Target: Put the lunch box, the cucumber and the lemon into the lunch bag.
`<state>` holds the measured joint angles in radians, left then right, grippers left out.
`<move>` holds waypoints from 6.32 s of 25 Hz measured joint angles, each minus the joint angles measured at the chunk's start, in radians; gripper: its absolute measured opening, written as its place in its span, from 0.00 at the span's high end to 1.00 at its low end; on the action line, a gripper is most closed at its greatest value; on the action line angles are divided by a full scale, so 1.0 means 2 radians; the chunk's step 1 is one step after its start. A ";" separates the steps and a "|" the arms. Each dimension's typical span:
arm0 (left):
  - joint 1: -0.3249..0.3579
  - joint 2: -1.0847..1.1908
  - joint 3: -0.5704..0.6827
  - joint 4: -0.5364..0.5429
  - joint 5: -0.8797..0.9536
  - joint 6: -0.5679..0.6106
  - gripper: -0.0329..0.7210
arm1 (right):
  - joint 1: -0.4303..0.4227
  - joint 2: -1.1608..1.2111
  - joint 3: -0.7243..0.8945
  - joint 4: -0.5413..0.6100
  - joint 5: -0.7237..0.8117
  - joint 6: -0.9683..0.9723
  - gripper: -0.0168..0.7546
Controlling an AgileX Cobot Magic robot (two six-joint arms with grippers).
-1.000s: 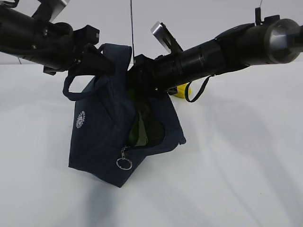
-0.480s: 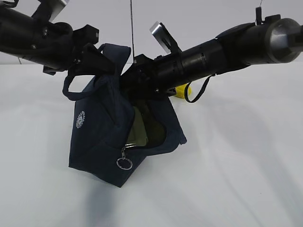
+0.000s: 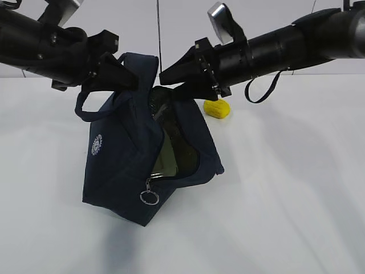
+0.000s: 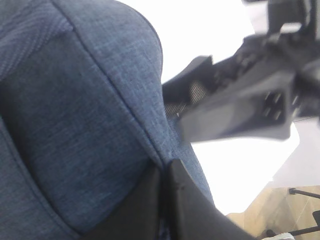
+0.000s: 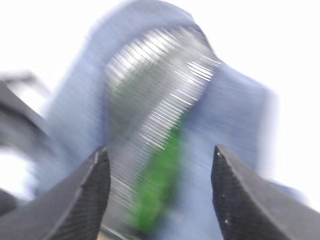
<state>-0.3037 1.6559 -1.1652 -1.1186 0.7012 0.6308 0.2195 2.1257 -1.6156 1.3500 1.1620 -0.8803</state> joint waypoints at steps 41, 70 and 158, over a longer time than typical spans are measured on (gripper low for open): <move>0.000 0.000 0.000 0.022 -0.004 0.000 0.97 | -0.026 0.130 -0.146 -0.348 -0.242 -0.201 0.35; 0.000 0.000 0.000 0.024 -0.010 0.000 0.97 | -0.026 0.173 -0.151 -0.229 -0.310 -0.235 0.38; 0.000 0.000 0.000 0.000 0.031 0.000 0.97 | 0.050 0.036 -0.151 -0.219 0.025 0.050 0.55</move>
<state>-0.3037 1.6559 -1.1652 -1.1183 0.7633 0.6308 0.3204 2.1980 -1.9174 0.9127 1.2124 -0.7801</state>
